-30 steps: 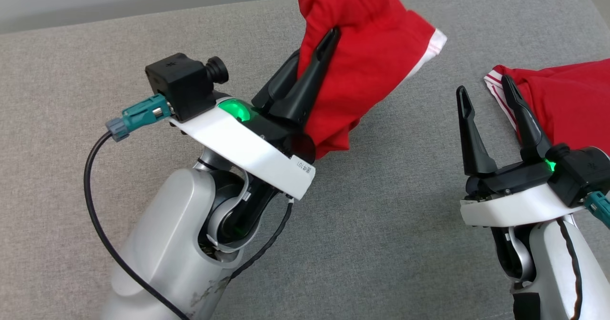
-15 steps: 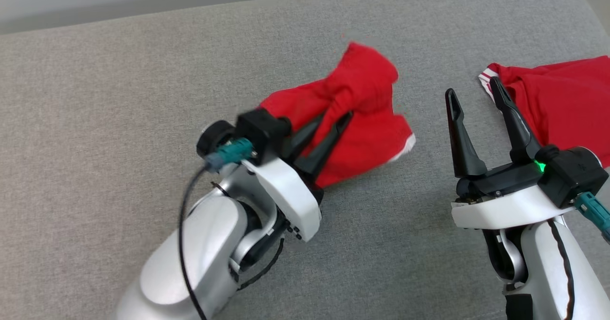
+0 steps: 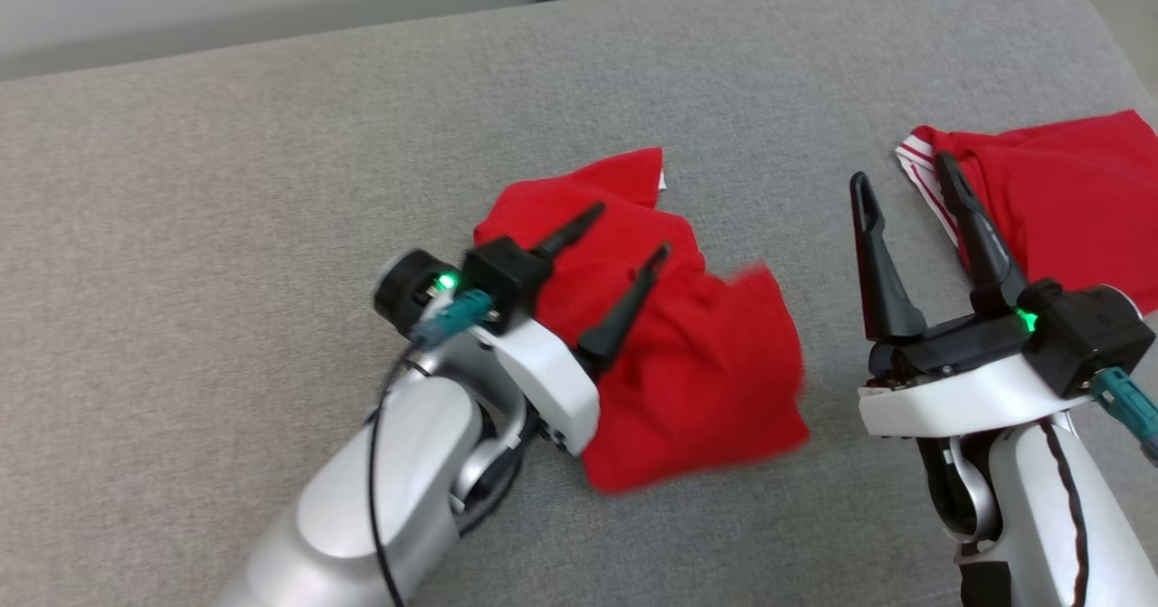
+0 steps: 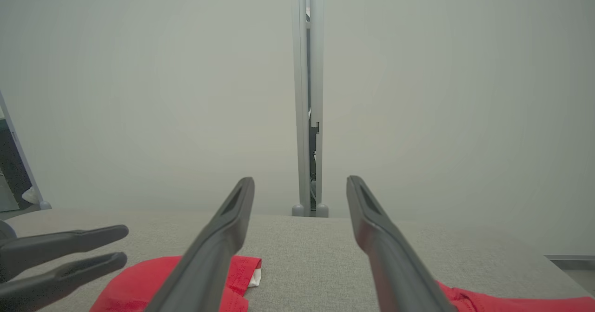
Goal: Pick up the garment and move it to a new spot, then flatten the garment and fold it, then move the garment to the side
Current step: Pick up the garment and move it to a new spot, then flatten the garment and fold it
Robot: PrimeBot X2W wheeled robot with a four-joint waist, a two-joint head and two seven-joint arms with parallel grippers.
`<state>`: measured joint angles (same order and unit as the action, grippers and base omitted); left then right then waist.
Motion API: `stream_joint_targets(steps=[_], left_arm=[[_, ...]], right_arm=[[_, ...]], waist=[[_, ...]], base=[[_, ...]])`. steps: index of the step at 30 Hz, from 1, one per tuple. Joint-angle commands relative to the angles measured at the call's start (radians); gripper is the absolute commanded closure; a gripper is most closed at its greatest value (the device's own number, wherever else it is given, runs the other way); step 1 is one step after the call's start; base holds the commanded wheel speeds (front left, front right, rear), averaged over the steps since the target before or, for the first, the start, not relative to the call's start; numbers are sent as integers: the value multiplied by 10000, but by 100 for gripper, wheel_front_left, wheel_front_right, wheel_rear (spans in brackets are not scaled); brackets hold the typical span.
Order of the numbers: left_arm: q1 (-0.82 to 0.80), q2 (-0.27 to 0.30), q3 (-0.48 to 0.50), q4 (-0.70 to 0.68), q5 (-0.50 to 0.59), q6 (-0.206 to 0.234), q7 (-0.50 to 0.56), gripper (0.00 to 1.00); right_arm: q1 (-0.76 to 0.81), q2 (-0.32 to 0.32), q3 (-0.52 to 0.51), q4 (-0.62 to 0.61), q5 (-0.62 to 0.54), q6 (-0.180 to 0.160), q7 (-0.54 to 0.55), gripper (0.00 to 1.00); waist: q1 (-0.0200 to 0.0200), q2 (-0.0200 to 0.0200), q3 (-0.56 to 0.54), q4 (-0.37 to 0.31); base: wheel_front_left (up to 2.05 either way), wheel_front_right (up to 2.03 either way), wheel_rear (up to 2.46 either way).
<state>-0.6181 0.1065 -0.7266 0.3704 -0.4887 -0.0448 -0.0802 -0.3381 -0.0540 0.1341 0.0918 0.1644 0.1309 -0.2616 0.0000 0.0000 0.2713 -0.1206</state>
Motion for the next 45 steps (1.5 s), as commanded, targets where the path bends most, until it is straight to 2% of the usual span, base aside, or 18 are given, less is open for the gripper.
stream_joint_targets(steps=[1, 10, 16, 19, 23, 26, 33, 40, 45], left_arm=[[-133, 134, 154, -83, -10, 81, -170, 0], [626, 1267, 1470, -1035, -26, 960, -1464, 0], [2069, 1915, 2233, -1477, 155, 1541, -1815, 0], [2938, 1943, 2698, -1802, 339, 1823, -1848, 0], [4017, 1566, 3684, -2307, 509, 1974, -1847, 0], [4337, 1369, 4057, -2431, 757, 1920, -1849, 0], [4363, 769, 4560, -2270, 1611, 1239, -1852, 0], [4145, 217, 4809, -1896, 2216, 772, -1853, 0], [4195, -132, 5010, -1610, 2520, 476, -1852, 0]], right_arm=[[74, -43, 16, 35, -106, -4, -50, 0], [431, -566, 815, 317, -217, -4, -51, 0], [774, -888, 1446, 525, -108, -4, -51, 0], [1013, -927, 1665, 630, -45, -4, -49, 0], [1312, -818, 1913, 742, 18, -4, -49, 0], [1422, -786, 2037, 805, -1, -6, -49, 0], [1285, -670, 2464, 1295, -103, -5, -41, 0], [435, -692, 3315, 2707, -1087, -6, 704, 0], [-177, -655, 3419, 3965, -2212, -6, 1249, 0]], waist=[[0, 0, -125, 129], [0, 0, -804, 904], [0, 0, -1163, 1301], [0, 0, -1281, 1411], [0, 0, -1311, 1491], [0, 0, -1284, 1545], [0, 0, -1102, 1747], [0, 0, -850, 2180], [0, 0, -748, 2671]], base=[[0, 0, 0], [0, 0, 0], [0, 0, 0], [0, 0, 0], [0, 0, 0], [0, 0, 0], [0, 0, 0], [0, 0, 0], [0, 0, 0]])
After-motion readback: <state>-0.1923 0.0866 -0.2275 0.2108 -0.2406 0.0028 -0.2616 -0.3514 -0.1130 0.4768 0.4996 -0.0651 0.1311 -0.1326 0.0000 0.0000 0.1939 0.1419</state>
